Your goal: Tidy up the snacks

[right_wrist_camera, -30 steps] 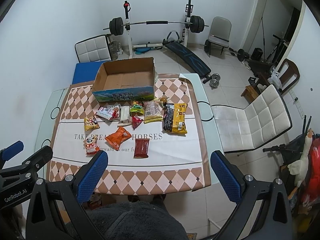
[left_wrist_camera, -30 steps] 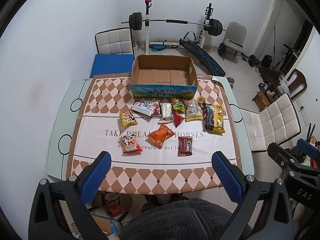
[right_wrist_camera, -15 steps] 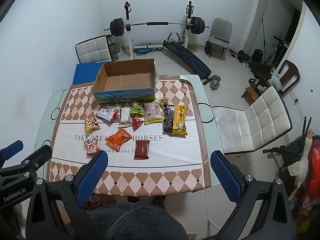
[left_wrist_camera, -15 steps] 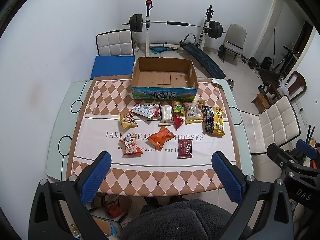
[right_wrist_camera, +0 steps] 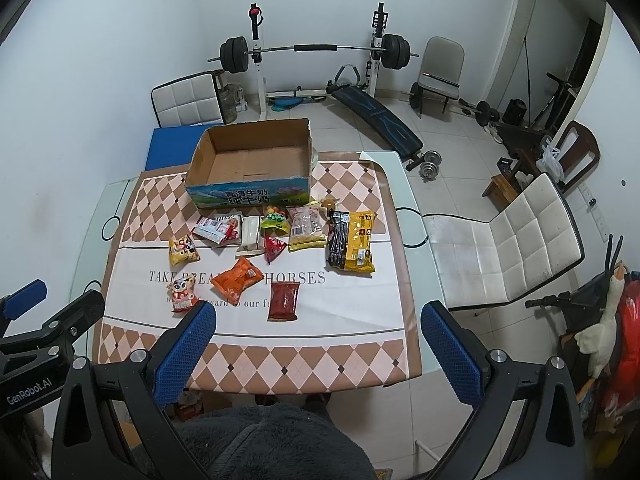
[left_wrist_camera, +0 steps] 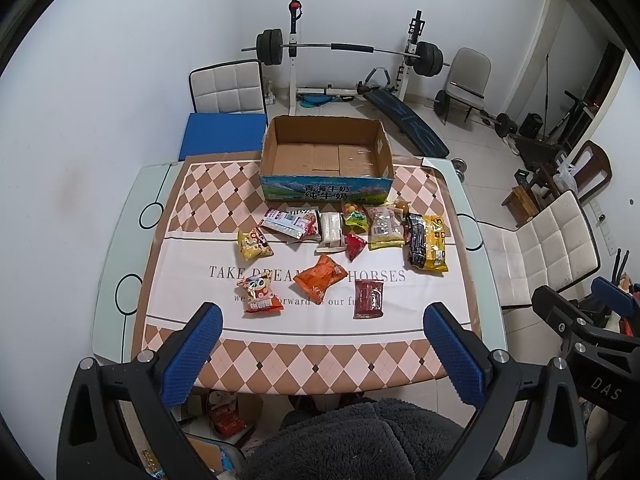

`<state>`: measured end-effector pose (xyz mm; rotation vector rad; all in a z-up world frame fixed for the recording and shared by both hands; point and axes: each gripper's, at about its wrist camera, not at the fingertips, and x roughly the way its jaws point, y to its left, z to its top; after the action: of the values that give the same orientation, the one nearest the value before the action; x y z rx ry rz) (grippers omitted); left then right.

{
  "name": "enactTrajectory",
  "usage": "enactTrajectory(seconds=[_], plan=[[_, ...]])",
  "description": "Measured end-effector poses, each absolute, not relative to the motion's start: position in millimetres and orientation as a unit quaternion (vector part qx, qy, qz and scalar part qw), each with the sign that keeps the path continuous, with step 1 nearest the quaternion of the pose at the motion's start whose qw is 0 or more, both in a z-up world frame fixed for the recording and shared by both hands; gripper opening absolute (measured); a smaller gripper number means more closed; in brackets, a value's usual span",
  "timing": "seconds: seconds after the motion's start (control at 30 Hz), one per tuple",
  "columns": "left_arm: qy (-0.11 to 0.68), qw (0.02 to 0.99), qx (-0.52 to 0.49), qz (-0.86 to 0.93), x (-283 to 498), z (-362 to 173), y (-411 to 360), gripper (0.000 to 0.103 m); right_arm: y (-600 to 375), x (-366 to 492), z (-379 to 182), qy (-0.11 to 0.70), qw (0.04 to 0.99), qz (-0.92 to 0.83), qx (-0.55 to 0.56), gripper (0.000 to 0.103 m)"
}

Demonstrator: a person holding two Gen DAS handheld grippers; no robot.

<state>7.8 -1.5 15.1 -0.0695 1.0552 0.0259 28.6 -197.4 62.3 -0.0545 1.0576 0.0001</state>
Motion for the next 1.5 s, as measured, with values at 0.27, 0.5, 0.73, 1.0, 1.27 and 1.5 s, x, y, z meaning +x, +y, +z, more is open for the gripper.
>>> enactTrajectory(seconds=[0.27, 0.5, 0.73, 1.0, 1.27, 1.5], plan=[[0.507, 0.861, -0.034, 0.008, 13.3, 15.3, -4.0, 0.103, -195.6, 25.3, 56.1, 0.504, 0.863, 0.0, -0.026, 0.103], [0.505, 0.862, -0.034, 0.009, 16.3, 15.9, -5.3, 0.103, -190.9, 48.7, 68.8, 0.504, 0.864, 0.0, -0.025, 0.103], [0.507, 0.861, -0.034, 0.008, 15.2, 14.8, -4.9, 0.103, -189.7, 47.7, 67.6, 0.504, 0.864, 0.0, -0.024, 0.103], [0.516, 0.856, -0.028, 0.018, 63.8, -16.3, -11.8, 0.103, -209.7, 78.7, 39.7, 0.52, 0.854, -0.016, 0.015, 0.103], [0.555, 0.83, -0.033, 0.041, 134.4, -91.8, -7.2, 0.103, -259.6, 145.1, -53.0, 0.577, 0.814, -0.048, 0.055, 0.103], [0.605, 0.793, -0.055, 0.054, 198.8, -168.1, -13.7, 0.103, -281.1, 222.6, -159.4, 0.63, 0.771, -0.039, 0.078, 0.103]])
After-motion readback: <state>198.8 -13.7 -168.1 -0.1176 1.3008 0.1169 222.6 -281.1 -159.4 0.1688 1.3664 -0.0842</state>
